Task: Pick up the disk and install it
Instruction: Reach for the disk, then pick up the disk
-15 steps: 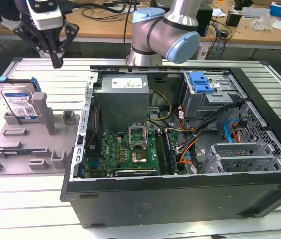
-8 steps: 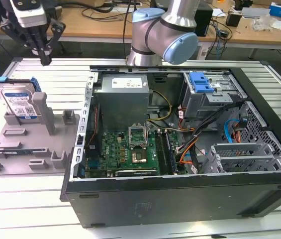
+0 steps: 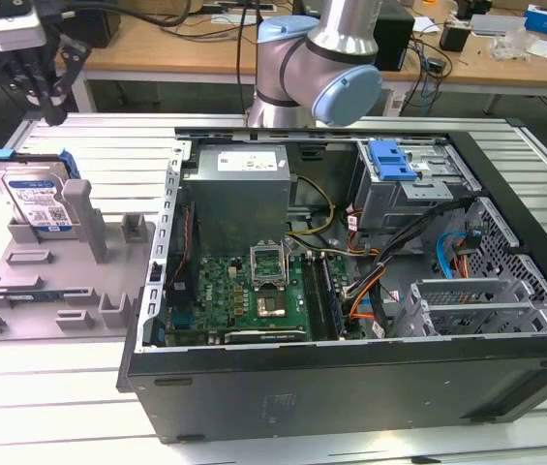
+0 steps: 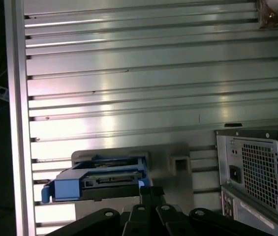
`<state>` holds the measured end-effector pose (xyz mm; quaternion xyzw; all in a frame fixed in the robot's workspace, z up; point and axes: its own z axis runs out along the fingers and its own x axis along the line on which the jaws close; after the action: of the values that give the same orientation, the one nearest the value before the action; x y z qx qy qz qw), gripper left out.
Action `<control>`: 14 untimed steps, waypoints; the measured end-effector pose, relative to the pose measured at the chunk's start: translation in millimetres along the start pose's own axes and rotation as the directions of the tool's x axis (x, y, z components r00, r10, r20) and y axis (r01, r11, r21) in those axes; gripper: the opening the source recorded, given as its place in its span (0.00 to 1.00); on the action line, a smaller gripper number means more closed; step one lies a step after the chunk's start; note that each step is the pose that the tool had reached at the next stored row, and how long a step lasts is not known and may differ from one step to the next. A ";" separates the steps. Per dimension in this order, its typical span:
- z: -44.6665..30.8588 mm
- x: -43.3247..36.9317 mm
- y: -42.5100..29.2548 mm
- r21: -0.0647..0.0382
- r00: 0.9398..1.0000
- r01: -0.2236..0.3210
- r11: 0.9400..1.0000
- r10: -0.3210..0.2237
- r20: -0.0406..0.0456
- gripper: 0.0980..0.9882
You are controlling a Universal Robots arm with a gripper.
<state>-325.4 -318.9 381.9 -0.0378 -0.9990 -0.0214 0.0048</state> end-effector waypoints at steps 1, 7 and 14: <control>-0.1 0.1 0.0 0.000 1.000 0.000 1.000 0.000 -0.002 0.01; 0.0 0.1 0.0 0.001 1.000 0.000 1.000 0.000 -0.008 0.01; -0.1 0.1 0.0 0.001 1.000 -0.001 1.000 0.001 -0.017 0.01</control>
<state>-325.5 -318.9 381.9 -0.0380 -0.9990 -0.0212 0.0131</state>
